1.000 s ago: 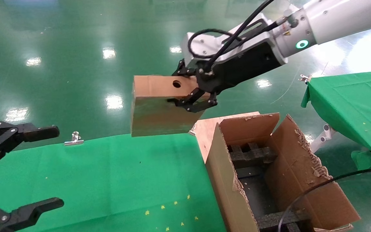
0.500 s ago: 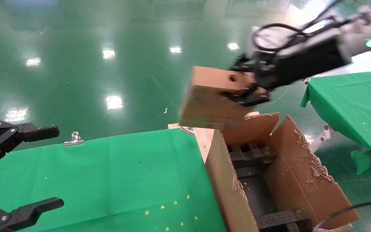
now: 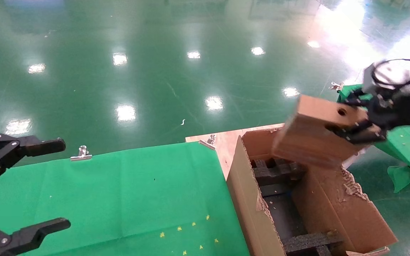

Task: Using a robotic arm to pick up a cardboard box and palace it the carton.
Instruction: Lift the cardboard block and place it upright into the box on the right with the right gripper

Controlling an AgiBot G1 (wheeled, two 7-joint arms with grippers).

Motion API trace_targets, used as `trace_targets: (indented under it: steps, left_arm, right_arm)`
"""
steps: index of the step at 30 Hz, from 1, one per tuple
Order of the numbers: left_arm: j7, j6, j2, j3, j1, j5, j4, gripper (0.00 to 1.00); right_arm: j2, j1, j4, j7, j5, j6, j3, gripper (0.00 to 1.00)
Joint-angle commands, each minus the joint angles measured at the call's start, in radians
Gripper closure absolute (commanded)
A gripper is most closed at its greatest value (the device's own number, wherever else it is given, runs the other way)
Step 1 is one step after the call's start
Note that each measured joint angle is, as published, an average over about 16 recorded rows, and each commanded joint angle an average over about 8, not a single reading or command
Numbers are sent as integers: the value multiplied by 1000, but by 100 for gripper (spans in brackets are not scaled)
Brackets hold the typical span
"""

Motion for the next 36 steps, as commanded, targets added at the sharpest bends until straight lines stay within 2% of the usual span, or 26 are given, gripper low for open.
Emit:
trace_targets:
  steps: [1, 9, 20, 24, 27, 30, 36]
  left_arm:
    - [0, 0, 0, 0, 0, 0, 0, 0]
    - [0, 0, 0, 0, 0, 0, 0, 0]
    - [0, 0, 0, 0, 0, 0, 0, 0]
    - [0, 0, 0, 0, 0, 0, 0, 0]
    - [0, 0, 0, 0, 0, 0, 0, 0]
    - [0, 0, 0, 0, 0, 0, 1, 0]
    - [0, 0, 0, 1, 0, -1, 1, 0]
  right_arm:
    - [40, 3, 36, 26, 3, 2, -23, 100]
    - [95, 3, 97, 75, 14, 8, -59, 100]
    - [79, -2, 82, 65, 11, 14, -51, 100]
    - [85, -20, 88, 102, 3, 40, -62, 100]
    - [102, -47, 116, 181, -10, 83, -76, 100]
    - [131, -82, 174, 307, -36, 145, -93, 100]
    - [205, -142, 353, 632, -123, 279, -129, 100]
